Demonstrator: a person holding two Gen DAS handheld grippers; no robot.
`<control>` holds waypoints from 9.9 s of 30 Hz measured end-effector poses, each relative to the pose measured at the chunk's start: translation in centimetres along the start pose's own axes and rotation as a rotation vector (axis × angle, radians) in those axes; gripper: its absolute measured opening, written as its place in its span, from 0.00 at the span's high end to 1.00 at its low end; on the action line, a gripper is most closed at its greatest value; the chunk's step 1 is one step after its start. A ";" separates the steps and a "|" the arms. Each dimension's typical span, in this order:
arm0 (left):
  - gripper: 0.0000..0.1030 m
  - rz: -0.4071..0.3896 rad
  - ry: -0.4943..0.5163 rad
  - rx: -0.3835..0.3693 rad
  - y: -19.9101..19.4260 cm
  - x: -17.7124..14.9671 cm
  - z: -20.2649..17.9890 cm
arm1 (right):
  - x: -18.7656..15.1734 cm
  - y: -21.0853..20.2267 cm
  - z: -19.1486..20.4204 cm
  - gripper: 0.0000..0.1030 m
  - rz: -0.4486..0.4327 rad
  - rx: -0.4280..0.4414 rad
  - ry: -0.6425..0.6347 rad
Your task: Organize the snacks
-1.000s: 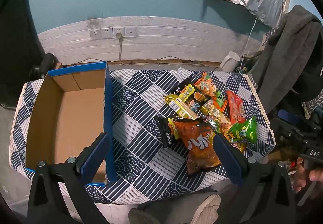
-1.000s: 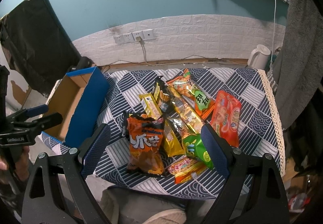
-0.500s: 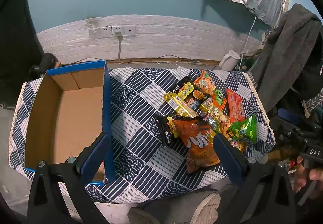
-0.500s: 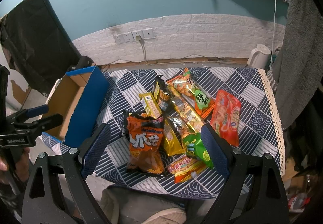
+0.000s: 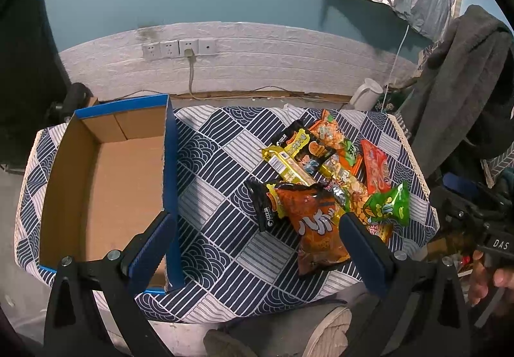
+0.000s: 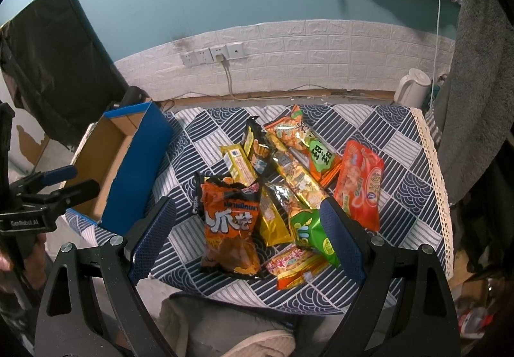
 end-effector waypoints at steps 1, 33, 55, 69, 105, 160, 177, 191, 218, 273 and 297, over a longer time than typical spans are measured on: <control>0.00 0.000 0.002 0.001 0.1 0.0 0.1 | 0.1 0.0 0.0 0.13 0.000 0.000 0.000; 0.00 0.160 0.008 0.014 7.3 -1.1 -2.5 | -1.8 3.5 -6.7 0.13 0.139 -0.094 0.029; 0.00 0.354 0.005 0.001 15.9 -4.9 -6.9 | -5.8 11.6 -8.9 0.13 0.305 -0.090 0.023; 0.28 0.429 0.068 -0.022 19.0 -7.0 -9.2 | -6.4 12.6 -8.9 0.47 0.325 -0.024 0.038; 0.50 0.051 0.183 0.004 6.1 -0.2 -7.2 | 1.1 3.7 -2.6 0.57 0.058 0.074 -0.013; 0.50 0.001 -0.326 0.271 1.5 -2.4 25.3 | 3.7 16.0 29.5 0.50 0.258 0.218 -0.341; 0.25 -0.041 -0.218 0.251 0.2 -0.7 21.1 | 4.9 12.5 23.1 0.27 0.180 0.123 -0.248; 0.22 -0.001 -0.086 0.216 1.0 -0.7 14.2 | 3.2 7.4 14.4 0.26 0.147 0.001 -0.215; 0.22 0.124 0.143 0.190 6.4 -2.2 0.8 | -1.3 4.8 -2.4 0.25 0.199 -0.213 -0.028; 0.22 0.289 0.257 0.219 16.3 -5.9 -2.6 | -11.7 13.1 -5.5 0.53 0.484 -0.216 -0.132; 0.21 0.368 0.295 0.160 22.4 -4.0 -5.3 | -10.1 13.4 -7.3 0.62 0.455 -0.140 -0.049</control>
Point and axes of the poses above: each gripper's, at about its wrist camera, not at the fingertips, and y roughly the way its jaws point, z to its left, x to its top, the point moved 10 cm from there along y, roughly the way its jaws point, and after that the axes turned 1 degree about y, right-handed, at the moved point
